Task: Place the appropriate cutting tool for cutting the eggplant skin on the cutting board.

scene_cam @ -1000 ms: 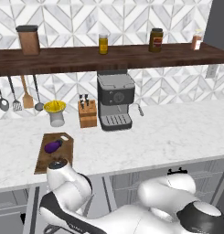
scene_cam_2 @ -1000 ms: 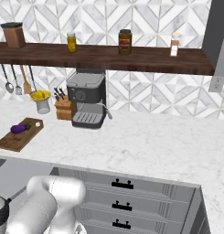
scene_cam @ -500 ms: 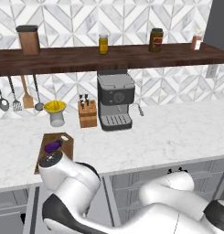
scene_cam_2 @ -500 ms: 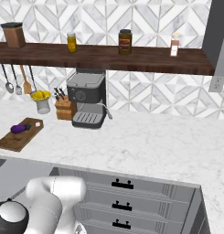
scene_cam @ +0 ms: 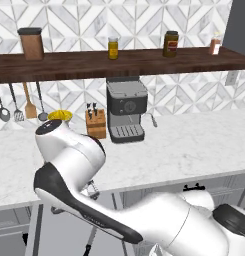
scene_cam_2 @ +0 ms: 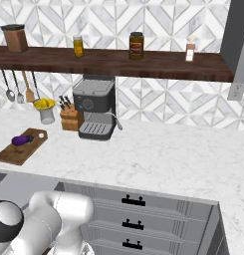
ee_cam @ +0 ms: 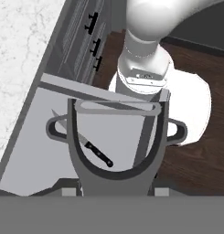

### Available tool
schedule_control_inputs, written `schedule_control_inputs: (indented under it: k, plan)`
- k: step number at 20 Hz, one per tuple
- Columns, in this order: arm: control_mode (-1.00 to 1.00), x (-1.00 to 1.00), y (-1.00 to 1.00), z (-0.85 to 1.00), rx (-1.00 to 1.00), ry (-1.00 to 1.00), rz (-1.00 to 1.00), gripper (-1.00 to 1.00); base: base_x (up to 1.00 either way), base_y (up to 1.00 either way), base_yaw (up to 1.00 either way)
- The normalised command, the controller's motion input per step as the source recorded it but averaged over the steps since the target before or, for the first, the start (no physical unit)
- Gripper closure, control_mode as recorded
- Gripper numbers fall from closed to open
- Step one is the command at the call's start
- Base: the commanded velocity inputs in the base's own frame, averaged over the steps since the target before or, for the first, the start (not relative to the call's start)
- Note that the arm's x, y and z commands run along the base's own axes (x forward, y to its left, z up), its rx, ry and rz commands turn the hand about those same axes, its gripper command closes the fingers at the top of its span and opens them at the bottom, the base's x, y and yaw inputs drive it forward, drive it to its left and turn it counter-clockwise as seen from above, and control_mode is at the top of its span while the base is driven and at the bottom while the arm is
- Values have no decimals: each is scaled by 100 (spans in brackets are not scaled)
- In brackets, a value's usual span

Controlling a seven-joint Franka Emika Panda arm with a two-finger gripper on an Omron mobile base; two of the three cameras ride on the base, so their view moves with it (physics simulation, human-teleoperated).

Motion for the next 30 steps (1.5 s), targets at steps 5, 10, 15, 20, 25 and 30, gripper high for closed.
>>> schedule_control_inputs:
  k: [5, 10, 15, 20, 25, 30]
  plan:
    - [-100, 98, 13, 28, -6, 9, -6, 100, 0, 0, 0]
    - [-100, 76, 31, -13, -3, 3, 0, 100, 0, 0, 0]
    - [-100, 81, 15, -30, 0, 9, 0, 100, 0, 0, 0]
    - [-100, 57, 3, -61, 0, 10, 0, 100, 0, 0, 0]
    - [-100, 56, 4, -62, 0, 8, 0, 100, 0, 0, 0]
    - [-100, 54, 2, -62, 0, 5, 0, 100, 0, 0, 0]
